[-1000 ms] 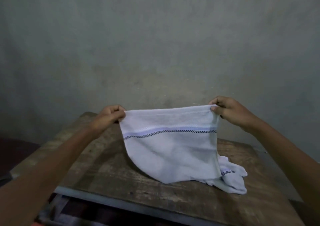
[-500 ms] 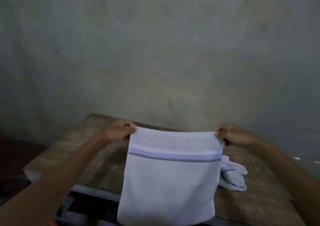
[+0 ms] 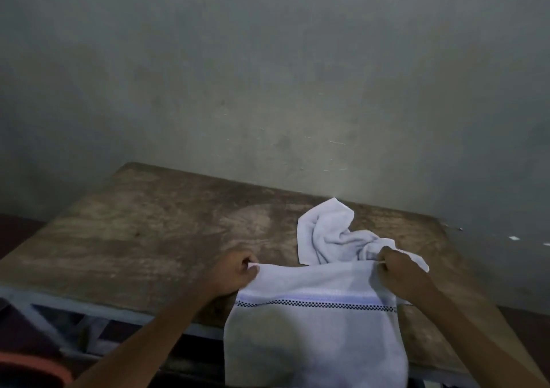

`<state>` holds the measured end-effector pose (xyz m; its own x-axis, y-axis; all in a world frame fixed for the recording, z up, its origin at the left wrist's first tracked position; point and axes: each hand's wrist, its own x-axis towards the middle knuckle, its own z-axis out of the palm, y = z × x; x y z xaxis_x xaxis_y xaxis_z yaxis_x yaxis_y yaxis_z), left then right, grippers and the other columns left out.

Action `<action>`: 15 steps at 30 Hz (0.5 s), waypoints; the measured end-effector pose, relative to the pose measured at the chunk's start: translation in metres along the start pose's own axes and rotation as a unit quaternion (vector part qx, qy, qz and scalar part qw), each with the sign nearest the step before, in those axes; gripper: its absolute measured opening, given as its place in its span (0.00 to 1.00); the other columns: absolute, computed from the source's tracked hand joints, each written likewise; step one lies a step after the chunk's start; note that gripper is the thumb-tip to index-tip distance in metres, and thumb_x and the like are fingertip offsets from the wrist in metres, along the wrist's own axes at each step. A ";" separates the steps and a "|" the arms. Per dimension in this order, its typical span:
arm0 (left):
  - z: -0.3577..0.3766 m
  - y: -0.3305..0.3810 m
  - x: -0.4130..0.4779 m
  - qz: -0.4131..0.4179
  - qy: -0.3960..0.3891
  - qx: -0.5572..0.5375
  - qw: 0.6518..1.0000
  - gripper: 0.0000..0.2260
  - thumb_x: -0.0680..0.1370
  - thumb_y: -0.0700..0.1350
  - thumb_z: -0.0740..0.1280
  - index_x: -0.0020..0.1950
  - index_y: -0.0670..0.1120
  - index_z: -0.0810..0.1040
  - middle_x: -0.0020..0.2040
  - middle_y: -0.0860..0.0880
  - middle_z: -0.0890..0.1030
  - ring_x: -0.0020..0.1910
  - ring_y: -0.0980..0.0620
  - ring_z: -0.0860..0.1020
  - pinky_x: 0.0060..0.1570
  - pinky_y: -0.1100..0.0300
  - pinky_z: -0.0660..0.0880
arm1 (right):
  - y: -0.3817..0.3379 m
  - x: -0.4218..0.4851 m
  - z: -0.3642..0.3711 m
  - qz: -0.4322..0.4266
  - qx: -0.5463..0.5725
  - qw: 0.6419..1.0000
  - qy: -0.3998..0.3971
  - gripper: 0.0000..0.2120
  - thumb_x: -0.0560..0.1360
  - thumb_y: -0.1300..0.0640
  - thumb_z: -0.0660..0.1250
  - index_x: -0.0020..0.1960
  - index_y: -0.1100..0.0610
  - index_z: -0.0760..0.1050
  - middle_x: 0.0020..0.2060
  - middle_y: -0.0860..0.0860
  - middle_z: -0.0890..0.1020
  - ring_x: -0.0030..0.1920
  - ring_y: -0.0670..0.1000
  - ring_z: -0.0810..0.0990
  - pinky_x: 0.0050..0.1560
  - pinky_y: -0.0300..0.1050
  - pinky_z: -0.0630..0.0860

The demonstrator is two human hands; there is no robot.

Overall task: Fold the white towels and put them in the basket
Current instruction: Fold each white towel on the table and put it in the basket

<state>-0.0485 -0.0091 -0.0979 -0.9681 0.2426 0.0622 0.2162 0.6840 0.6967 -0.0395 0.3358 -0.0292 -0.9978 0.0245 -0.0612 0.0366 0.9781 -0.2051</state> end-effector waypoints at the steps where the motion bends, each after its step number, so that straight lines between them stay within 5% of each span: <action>1: 0.003 0.001 0.002 0.009 -0.009 0.001 1.000 0.04 0.76 0.44 0.66 0.45 0.45 0.79 0.35 0.56 0.75 0.37 0.67 0.73 0.33 0.72 0.67 | -0.002 -0.002 0.000 -0.035 0.015 0.998 0.040 0.05 0.75 0.63 0.60 0.44 0.56 0.73 0.39 0.55 0.78 0.38 0.49 0.73 0.43 0.33 0.74; 3: 0.008 0.004 0.006 0.018 -0.016 -0.006 1.000 0.05 0.76 0.46 0.67 0.45 0.45 0.79 0.36 0.56 0.76 0.37 0.65 0.74 0.33 0.72 0.67 | -0.004 -0.006 0.001 -0.107 0.043 0.989 0.095 0.16 0.70 0.71 0.63 0.34 0.51 0.75 0.31 0.47 0.78 0.32 0.44 0.71 0.36 0.24 0.67; 5: 0.013 0.008 0.009 0.021 -0.024 -0.017 0.999 0.05 0.75 0.48 0.68 0.44 0.46 0.78 0.38 0.55 0.77 0.37 0.60 0.74 0.34 0.71 0.68 | 0.001 -0.003 0.004 -0.115 0.055 0.989 0.079 0.24 0.69 0.71 0.63 0.31 0.41 0.67 0.29 0.40 0.73 0.31 0.43 0.72 0.36 0.32 0.70; 7: 0.019 0.011 0.013 0.020 -0.024 -0.018 0.999 0.05 0.74 0.49 0.68 0.45 0.49 0.77 0.42 0.53 0.79 0.40 0.58 0.75 0.41 0.62 0.71 | 0.008 0.001 0.009 -0.098 0.051 0.991 0.073 0.23 0.71 0.69 0.63 0.34 0.40 0.64 0.31 0.41 0.73 0.34 0.46 0.75 0.38 0.40 0.74; 12: 0.038 0.043 0.031 0.078 0.028 0.106 0.991 0.12 0.75 0.49 0.65 0.56 0.47 0.78 0.54 0.50 0.79 0.53 0.51 0.75 0.48 0.64 0.66 | 0.008 -0.001 0.011 -0.135 0.080 0.984 0.086 0.13 0.70 0.71 0.63 0.42 0.53 0.73 0.35 0.40 0.75 0.36 0.38 0.72 0.40 0.23 0.67; 15: 0.056 0.077 0.043 0.121 -0.021 0.027 0.992 0.16 0.76 0.50 0.67 0.62 0.47 0.77 0.59 0.50 0.78 0.57 0.52 0.74 0.57 0.64 0.66 | 0.006 -0.002 0.010 -0.126 0.133 0.977 0.107 0.11 0.74 0.69 0.62 0.43 0.52 0.73 0.37 0.47 0.77 0.34 0.42 0.75 0.40 0.26 0.68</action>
<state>-0.0667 0.0926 -0.0813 -0.8816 0.4312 0.1919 0.4482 0.6378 0.6263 -0.0370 0.3397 -0.0399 -0.9644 -0.1405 0.2238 -0.2279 0.8709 -0.4354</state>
